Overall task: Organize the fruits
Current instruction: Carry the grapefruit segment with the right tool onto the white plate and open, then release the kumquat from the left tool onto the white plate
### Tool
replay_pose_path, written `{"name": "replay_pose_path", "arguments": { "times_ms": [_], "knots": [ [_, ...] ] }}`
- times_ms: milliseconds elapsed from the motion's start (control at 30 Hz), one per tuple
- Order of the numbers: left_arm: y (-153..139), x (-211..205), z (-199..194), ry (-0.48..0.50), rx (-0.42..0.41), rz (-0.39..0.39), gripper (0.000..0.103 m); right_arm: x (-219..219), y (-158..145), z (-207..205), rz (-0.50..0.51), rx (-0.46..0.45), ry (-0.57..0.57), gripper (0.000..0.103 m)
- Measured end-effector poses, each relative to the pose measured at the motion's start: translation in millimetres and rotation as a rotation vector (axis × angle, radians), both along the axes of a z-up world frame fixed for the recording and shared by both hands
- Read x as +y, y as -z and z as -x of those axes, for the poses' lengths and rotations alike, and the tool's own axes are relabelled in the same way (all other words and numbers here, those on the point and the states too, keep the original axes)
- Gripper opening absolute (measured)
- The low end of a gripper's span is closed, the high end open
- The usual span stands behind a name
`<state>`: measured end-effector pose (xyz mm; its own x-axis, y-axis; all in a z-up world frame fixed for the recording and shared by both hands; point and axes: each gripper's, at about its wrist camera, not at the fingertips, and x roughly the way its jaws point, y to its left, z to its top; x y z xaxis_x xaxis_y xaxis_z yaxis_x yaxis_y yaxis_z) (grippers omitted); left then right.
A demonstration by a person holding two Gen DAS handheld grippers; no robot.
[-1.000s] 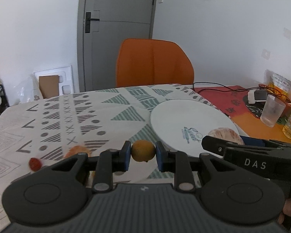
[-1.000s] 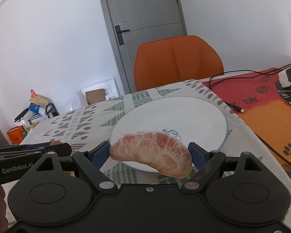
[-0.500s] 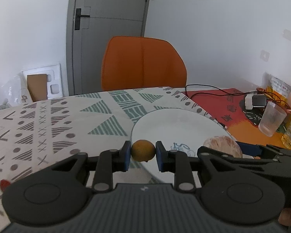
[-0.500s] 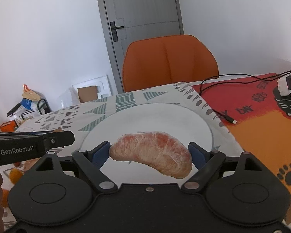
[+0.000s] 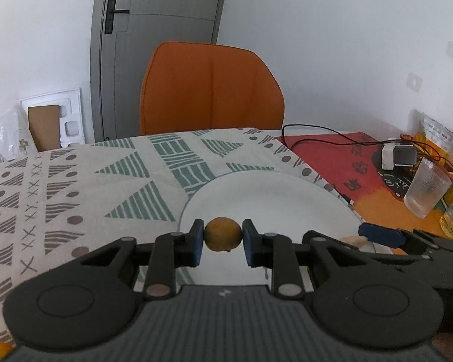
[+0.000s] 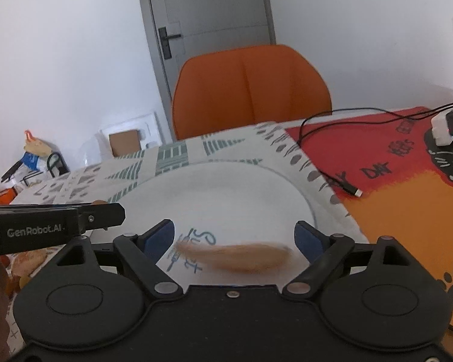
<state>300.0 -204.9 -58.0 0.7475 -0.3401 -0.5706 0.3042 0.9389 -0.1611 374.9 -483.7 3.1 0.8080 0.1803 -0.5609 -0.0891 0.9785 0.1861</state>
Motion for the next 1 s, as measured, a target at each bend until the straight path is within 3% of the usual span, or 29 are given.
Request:
{"name": "replay_pose_path", "arguments": {
  "times_ms": [267, 400, 533, 600, 700, 1000],
  "knots": [
    [-16.9, 16.5, 10.5, -0.04, -0.031, 0.02, 0.036, -14.9, -7.5, 16.8, -0.081, -0.005, 0.037, 0.09],
    [-24.7, 31.0, 21.0, -0.073, -0.057, 0.034, 0.055, -15.7, -7.1, 24.3, -0.098, -0.001, 0.033, 0.092],
    [-33.4, 41.1, 33.0, -0.069, -0.087, 0.033, 0.064, -13.4, -9.1, 29.4, -0.103, -0.003, 0.034, 0.101],
    [-38.8, 46.6, 40.3, -0.071, -0.101, 0.019, 0.078, -12.2, -11.6, 33.1, -0.112, -0.015, 0.032, 0.103],
    [-44.6, 57.9, 52.9, -0.082, -0.133, 0.015, 0.088, -8.7, -15.4, 40.5, -0.121, -0.028, 0.017, 0.103],
    [-50.0, 101.4, 88.3, -0.173, -0.122, 0.047, 0.092, 6.2, -20.6, 60.4, -0.139, -0.042, -0.013, 0.103]
  ]
}}
